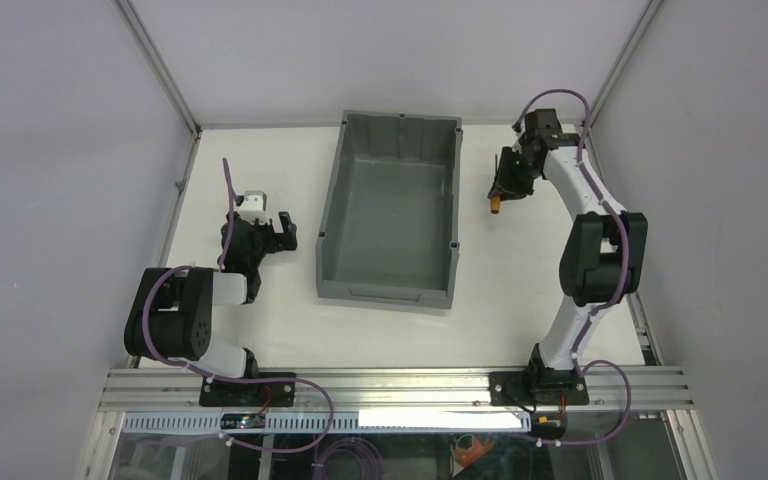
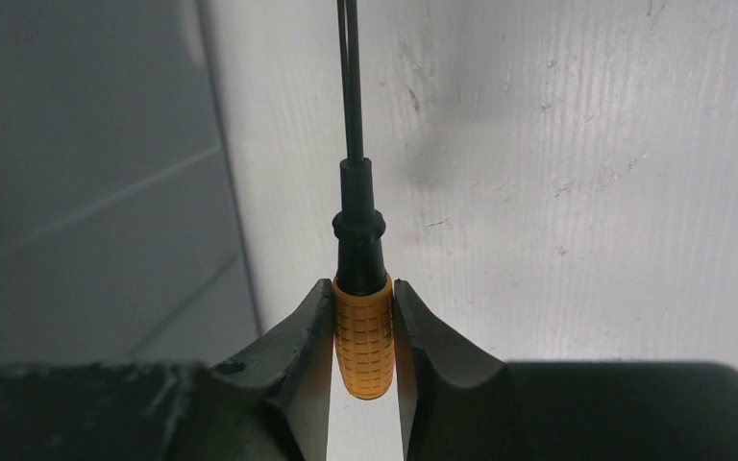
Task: Put the screwdriver in the bin
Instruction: Pick up the screwdriver from the center of the board, then place the screwdriver in the bin.
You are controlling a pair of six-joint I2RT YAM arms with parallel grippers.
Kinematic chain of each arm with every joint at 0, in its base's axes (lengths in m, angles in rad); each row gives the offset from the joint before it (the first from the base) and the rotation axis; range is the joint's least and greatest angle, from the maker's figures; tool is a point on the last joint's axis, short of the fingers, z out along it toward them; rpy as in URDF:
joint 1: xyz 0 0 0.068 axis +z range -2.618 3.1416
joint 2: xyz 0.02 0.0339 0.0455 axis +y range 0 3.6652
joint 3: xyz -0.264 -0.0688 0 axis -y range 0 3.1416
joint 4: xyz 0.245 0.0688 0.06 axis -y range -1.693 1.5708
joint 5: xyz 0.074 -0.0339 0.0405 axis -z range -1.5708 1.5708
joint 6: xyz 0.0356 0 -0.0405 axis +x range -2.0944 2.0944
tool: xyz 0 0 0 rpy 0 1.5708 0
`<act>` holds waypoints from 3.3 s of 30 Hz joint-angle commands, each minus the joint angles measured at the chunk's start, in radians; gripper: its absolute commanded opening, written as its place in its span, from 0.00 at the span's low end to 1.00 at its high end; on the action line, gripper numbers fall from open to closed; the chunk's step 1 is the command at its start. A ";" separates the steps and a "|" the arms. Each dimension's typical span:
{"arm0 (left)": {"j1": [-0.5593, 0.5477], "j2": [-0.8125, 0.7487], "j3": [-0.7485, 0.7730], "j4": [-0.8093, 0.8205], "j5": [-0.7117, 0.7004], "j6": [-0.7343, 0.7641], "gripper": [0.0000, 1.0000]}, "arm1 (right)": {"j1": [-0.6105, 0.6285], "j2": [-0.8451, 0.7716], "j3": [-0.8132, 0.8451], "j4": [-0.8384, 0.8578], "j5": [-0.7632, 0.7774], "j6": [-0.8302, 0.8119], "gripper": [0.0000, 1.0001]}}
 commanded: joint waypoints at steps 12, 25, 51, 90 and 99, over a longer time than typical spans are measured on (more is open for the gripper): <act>0.007 0.000 0.014 0.075 0.026 0.011 0.99 | -0.015 -0.187 0.131 0.014 -0.281 0.161 0.00; 0.007 -0.001 0.014 0.075 0.024 0.011 0.99 | 0.121 -0.182 0.270 -0.066 -0.181 0.228 0.00; 0.007 0.001 0.014 0.075 0.025 0.011 0.99 | 0.504 0.146 0.554 -0.225 0.247 0.347 0.00; 0.007 -0.001 0.014 0.075 0.025 0.011 0.99 | 0.609 0.556 0.636 -0.210 0.401 0.496 0.01; 0.007 -0.001 0.014 0.075 0.025 0.011 0.99 | 0.604 0.588 0.638 -0.209 0.380 0.500 0.19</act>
